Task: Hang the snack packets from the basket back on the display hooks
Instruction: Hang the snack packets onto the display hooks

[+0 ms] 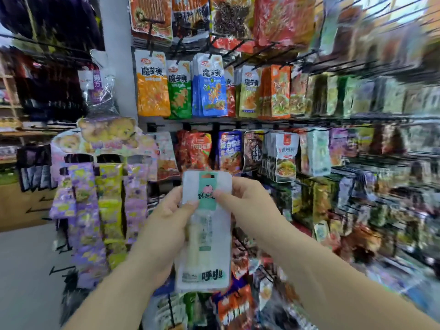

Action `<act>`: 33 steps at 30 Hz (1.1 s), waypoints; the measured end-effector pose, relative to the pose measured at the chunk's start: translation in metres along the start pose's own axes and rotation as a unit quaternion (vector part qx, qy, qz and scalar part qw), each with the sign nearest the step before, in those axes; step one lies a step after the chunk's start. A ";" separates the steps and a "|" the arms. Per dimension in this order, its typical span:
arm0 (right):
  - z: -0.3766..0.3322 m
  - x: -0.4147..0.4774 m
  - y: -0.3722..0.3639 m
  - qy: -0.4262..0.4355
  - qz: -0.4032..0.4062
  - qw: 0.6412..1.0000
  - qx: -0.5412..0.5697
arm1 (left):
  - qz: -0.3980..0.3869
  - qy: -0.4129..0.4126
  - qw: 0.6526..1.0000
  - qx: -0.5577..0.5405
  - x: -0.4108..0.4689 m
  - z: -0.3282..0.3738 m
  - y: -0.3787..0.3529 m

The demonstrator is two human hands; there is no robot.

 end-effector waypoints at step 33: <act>0.192 -0.040 0.409 -0.127 0.092 0.987 0.030 | 0.006 0.071 0.989 0.128 0.199 -0.143 -0.390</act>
Point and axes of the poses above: each hand's wrist, its own x-axis towards the middle knuckle, its own y-axis out of the back of the hand, z = x × y, the point moved 4 cm from there along x, towards the middle knuckle, and after that the axes turned 8 degrees about -z, right-handed, at the moved point
